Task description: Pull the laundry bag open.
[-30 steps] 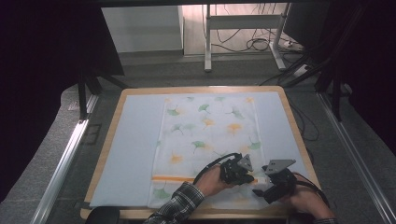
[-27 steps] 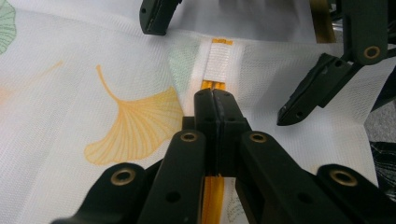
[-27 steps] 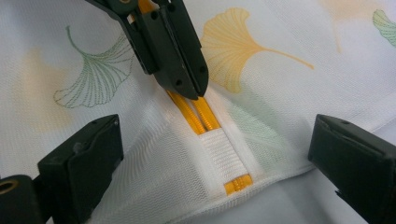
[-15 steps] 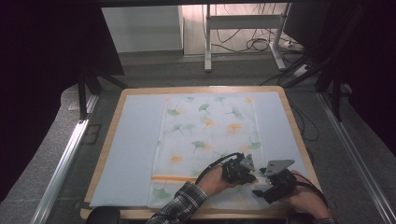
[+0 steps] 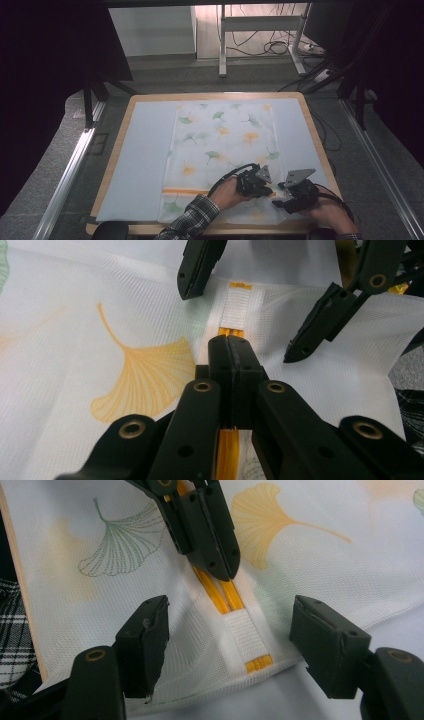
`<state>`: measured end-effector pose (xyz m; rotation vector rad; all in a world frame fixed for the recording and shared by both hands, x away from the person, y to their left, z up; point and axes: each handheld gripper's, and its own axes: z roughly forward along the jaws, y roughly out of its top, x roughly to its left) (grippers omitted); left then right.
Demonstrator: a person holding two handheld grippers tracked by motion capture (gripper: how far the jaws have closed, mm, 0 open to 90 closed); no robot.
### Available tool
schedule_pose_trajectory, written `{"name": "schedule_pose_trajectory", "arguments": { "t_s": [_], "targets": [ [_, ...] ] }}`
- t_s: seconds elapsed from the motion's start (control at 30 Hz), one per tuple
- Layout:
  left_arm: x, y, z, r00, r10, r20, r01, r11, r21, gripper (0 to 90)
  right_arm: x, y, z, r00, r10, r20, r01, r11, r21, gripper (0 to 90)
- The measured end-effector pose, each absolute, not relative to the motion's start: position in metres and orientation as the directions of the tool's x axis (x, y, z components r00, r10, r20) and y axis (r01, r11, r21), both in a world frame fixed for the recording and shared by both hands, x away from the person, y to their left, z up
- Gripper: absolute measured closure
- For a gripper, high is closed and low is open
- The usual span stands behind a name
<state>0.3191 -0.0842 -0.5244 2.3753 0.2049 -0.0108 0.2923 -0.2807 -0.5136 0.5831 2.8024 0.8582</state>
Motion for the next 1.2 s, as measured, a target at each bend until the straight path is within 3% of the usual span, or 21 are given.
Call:
{"name": "schedule_pose_trajectory", "arguments": {
  "t_s": [1.2],
  "targets": [
    [0.313,-0.023,-0.526,0.978,0.2,-0.054,0.184,-0.718,0.671,89.9,0.291,-0.283,-0.515,-0.906,0.422,-0.026,0.329,0.743,0.583,32.3]
  ]
}}
